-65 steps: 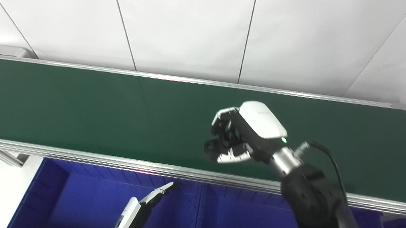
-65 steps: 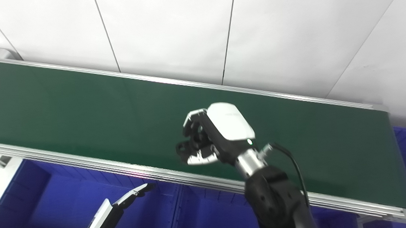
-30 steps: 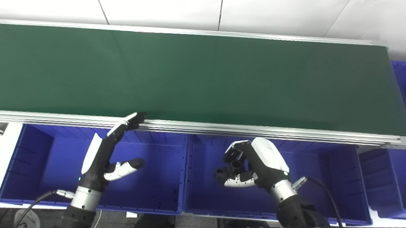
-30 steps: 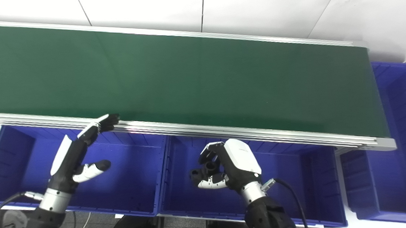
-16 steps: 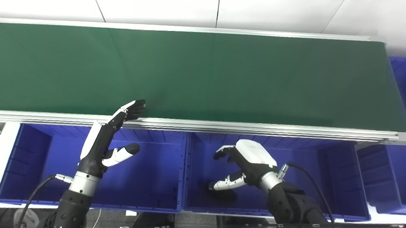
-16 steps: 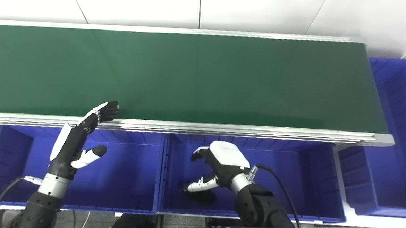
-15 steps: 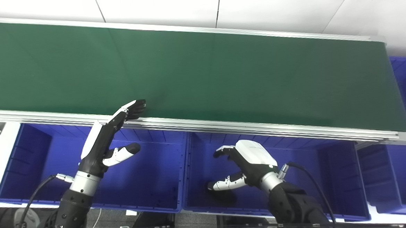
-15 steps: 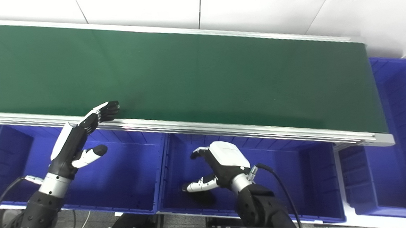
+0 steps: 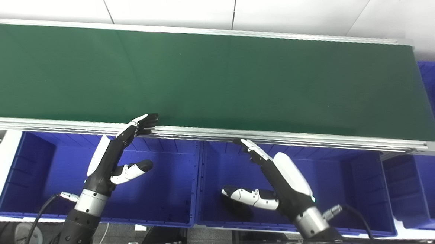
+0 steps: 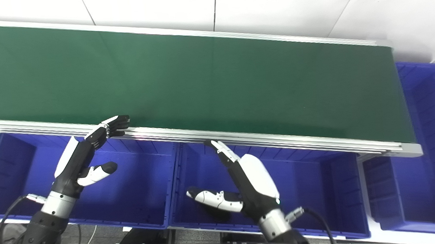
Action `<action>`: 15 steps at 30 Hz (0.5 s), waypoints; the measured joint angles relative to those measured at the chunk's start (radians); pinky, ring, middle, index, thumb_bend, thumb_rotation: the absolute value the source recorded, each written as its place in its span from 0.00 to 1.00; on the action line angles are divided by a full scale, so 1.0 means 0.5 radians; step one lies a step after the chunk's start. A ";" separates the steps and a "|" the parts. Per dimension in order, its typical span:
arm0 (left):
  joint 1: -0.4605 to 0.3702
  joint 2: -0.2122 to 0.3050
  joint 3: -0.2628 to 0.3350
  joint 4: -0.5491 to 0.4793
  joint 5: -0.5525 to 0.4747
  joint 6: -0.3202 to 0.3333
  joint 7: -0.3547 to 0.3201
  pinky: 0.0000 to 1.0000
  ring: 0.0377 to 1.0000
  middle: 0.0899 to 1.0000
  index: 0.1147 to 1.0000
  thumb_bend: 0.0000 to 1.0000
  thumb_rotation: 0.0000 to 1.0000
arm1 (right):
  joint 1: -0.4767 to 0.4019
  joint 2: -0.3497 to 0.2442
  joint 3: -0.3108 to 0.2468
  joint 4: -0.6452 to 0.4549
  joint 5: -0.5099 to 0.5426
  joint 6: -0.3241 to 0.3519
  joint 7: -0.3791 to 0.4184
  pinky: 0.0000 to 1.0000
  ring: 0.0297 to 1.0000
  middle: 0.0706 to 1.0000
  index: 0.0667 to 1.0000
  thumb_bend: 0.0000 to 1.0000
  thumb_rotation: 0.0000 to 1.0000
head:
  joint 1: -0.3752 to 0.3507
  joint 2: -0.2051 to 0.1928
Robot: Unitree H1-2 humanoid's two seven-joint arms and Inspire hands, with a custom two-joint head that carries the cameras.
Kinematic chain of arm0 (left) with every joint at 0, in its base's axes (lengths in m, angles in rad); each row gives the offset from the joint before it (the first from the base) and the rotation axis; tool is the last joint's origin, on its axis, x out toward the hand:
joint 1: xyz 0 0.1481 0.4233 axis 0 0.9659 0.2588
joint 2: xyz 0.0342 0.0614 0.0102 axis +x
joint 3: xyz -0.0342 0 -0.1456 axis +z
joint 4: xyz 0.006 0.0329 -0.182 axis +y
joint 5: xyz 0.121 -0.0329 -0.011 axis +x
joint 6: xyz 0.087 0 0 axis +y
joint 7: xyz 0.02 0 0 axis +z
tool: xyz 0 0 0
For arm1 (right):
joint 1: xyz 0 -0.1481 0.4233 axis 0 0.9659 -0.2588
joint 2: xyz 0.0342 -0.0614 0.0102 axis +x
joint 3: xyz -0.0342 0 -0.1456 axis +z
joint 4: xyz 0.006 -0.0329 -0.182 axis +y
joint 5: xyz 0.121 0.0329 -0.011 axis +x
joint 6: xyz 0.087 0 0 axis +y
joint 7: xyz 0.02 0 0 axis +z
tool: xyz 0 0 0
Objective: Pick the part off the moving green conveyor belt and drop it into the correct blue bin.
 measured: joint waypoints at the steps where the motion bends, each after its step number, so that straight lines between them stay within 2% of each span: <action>1: 0.003 0.000 0.001 -0.003 0.000 0.000 -0.008 0.76 0.80 0.81 0.80 0.78 0.85 | 0.010 0.002 0.001 0.025 0.003 -0.078 -0.058 0.79 0.89 0.95 0.97 0.79 0.64 | 0.009 -0.015; 6: 0.034 0.002 -0.011 -0.018 0.054 0.000 -0.012 0.76 0.80 0.82 0.81 0.77 0.86 | 0.048 0.018 0.005 0.085 0.031 -0.204 -0.169 0.78 0.90 0.97 1.00 0.82 0.69 | 0.043 -0.067; 10: 0.039 0.008 -0.039 -0.017 0.096 0.000 -0.010 0.77 0.81 0.82 0.82 0.76 0.86 | 0.047 0.012 -0.006 0.206 0.033 -0.266 -0.220 0.76 0.89 0.96 1.00 0.82 0.65 | 0.074 -0.095; 12: 0.039 0.024 -0.061 -0.016 0.119 0.000 -0.004 0.78 0.81 0.83 0.82 0.75 0.86 | 0.047 0.011 -0.016 0.248 0.047 -0.296 -0.238 0.78 0.90 0.97 1.00 0.81 0.63 | 0.119 -0.141; 14: 0.046 0.043 -0.090 -0.016 0.125 0.000 0.007 0.79 0.82 0.84 0.83 0.74 0.85 | 0.042 0.013 -0.023 0.269 0.071 -0.306 -0.254 0.81 0.92 0.98 1.00 0.80 0.61 | 0.120 -0.141; 15: 0.052 0.051 -0.106 -0.016 0.126 0.000 0.010 0.80 0.83 0.84 0.83 0.76 0.86 | 0.036 0.013 -0.025 0.282 0.076 -0.308 -0.260 0.82 0.93 0.98 1.00 0.79 0.61 | 0.138 -0.168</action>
